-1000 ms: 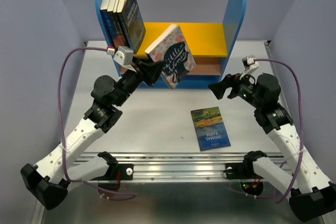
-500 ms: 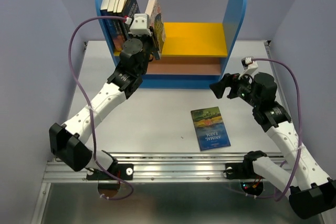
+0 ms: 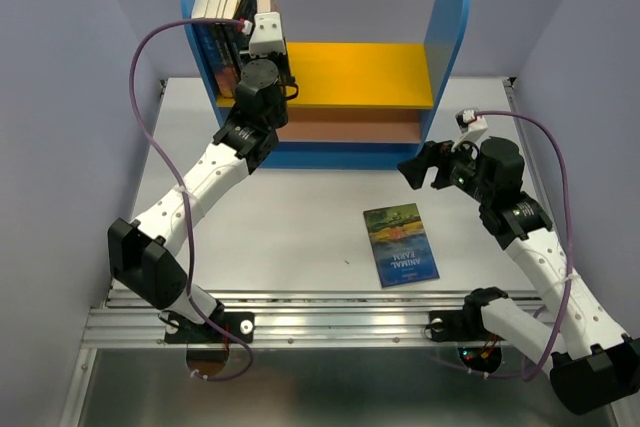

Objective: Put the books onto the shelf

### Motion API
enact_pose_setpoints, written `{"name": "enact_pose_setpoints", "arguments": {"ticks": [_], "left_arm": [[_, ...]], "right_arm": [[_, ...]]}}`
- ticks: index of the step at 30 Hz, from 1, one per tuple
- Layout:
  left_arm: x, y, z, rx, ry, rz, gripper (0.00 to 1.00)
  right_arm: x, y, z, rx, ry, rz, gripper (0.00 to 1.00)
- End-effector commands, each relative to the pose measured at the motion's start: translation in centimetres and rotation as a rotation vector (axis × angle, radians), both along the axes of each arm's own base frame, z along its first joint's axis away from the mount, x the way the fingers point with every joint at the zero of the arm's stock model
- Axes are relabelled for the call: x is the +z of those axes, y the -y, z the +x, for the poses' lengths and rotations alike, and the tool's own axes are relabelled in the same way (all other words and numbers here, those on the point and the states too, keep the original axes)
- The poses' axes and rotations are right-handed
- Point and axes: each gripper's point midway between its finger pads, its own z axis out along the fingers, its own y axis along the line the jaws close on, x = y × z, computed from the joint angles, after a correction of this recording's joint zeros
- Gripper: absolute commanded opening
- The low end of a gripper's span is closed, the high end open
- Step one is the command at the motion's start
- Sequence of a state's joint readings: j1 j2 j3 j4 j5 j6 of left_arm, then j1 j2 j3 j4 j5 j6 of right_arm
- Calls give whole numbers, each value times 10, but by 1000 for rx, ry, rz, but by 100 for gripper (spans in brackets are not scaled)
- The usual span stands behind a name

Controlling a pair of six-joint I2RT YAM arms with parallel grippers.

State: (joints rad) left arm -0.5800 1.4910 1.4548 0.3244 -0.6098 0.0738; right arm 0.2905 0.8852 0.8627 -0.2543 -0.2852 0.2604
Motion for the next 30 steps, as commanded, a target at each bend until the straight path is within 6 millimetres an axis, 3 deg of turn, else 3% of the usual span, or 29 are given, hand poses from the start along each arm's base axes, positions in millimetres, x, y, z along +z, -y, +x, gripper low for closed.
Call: {"name": "enact_pose_setpoints", "arguments": {"ticks": [1,5,19,22,23,24,30], "left_arm": [[27,-27,7,101,43,48,0],[23,-39,16,115,15,52,0],[7,-65,15,146,-41,32,0],[9,-62,14,127,-49,3,12],[11,-62,13,122,-52,-8,23],[11,-60,13,116,-55,-12,26],[10,-65,6,139,-52,-85,33]], "right_arm": [[16,-4,0,25,53,3,100],[13,-6,0,32,43,4,100],[12,-8,0,37,32,13,100],[12,-9,0,43,28,17,100],[12,-9,0,44,27,19,100],[11,-10,0,46,22,18,100],[9,-10,0,47,17,18,100]]}}
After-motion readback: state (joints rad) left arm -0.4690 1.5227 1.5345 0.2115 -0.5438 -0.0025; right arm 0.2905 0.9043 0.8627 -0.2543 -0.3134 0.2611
